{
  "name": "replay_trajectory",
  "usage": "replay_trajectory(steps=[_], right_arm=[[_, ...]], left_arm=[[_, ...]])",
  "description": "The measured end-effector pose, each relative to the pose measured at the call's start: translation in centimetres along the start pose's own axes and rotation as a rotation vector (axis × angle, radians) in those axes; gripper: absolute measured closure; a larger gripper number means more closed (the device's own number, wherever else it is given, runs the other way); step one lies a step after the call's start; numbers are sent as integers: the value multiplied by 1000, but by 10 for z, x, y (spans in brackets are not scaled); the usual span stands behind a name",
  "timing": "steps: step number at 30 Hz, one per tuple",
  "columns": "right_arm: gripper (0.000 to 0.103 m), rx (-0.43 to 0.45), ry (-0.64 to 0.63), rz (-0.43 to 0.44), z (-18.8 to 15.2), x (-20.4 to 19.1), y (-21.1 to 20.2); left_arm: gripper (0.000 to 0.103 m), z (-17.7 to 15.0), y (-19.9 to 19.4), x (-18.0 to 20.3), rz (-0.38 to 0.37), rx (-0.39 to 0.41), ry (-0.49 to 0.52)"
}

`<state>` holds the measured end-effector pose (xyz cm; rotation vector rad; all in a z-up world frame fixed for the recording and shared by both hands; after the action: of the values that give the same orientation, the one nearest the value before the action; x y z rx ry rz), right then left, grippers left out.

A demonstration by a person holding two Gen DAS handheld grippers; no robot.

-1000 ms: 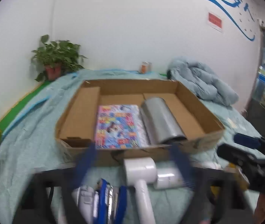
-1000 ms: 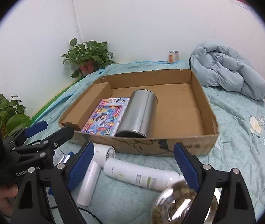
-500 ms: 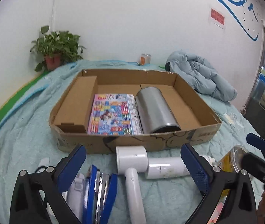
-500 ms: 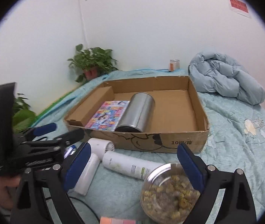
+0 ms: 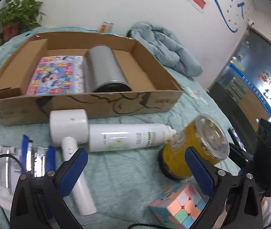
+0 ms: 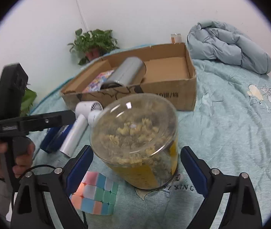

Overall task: Organize rigid objects
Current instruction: 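Withdraw the left tool toward the yellow jar, then close both tools around the yellow-labelled jar from opposite sides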

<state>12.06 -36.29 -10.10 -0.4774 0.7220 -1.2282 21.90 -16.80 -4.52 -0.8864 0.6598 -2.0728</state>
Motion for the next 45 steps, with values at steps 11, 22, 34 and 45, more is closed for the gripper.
replay_trajectory(steps=[11, 22, 34, 45], right_arm=[[19, -118, 93, 219, 26, -11, 22], [17, -347, 423, 377, 50, 25, 64], [18, -278, 363, 287, 66, 10, 68], [17, -225, 256, 273, 78, 3, 47]], left_arm=[[1, 4, -7, -16, -189, -35, -69], [1, 11, 5, -26, -384, -83, -113], [25, 19, 57, -7, -316, -202, -44], [27, 13, 57, -29, -336, -218, -204]])
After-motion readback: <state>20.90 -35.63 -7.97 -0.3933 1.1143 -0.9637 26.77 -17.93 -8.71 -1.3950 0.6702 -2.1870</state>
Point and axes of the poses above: each gripper's, at about its wrist camera, not at the fingertips, and y roughly the way its jaws point, x to its right, z to its top, the point moved 2 cm from there along y, roughly the way its jaws point, and after that the axes turned 1 degree about -z, right-handed, at the moved point
